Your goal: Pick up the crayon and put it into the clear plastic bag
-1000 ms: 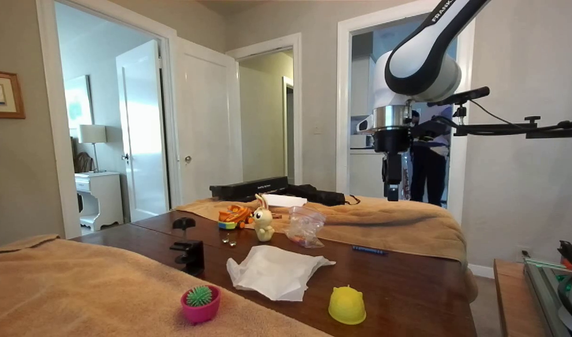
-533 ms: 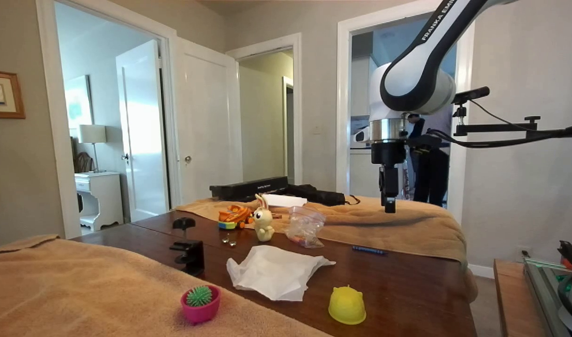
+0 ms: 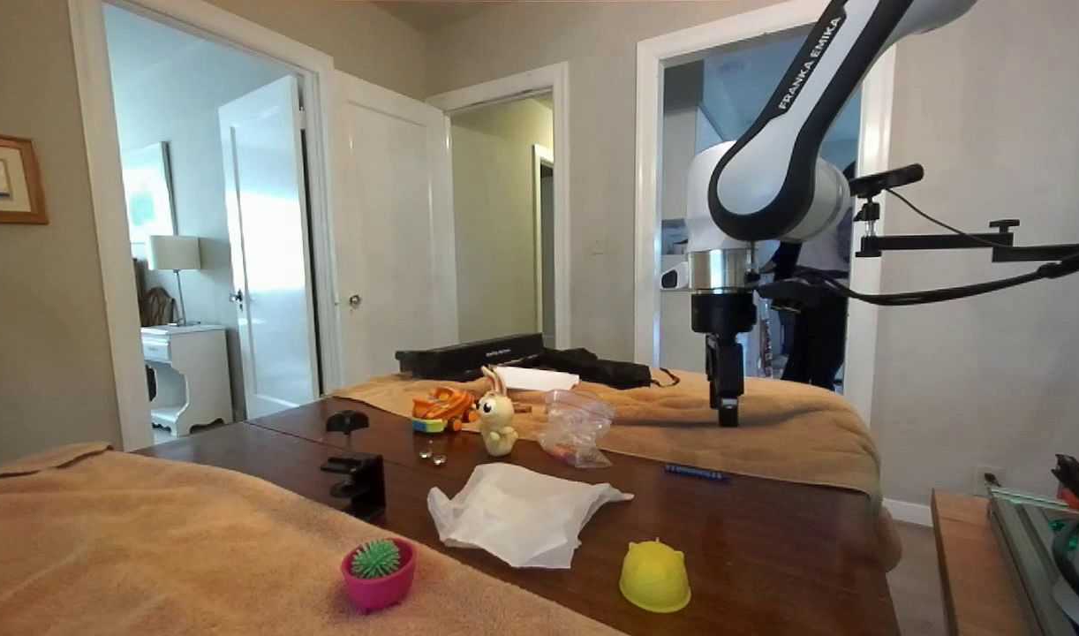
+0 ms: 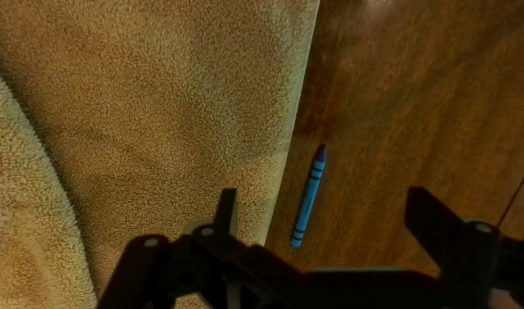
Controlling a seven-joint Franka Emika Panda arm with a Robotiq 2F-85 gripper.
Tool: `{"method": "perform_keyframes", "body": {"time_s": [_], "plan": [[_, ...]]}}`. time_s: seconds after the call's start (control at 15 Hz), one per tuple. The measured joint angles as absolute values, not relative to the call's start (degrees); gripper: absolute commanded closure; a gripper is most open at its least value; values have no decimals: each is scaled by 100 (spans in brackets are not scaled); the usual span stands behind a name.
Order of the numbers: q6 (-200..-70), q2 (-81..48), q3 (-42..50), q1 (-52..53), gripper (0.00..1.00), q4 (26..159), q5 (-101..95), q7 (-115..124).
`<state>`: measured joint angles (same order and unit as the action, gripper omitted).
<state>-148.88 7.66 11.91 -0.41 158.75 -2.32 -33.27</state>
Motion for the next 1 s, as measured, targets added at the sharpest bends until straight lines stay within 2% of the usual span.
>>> {"method": "perform_keyframes", "body": {"time_s": [0.4, 1.0], "plan": [[-15604, 334, 952, -71, 0, 15866, -235, -2828], [-15423, 95, 604, -87, 0, 15837, 335, -2822]]}}
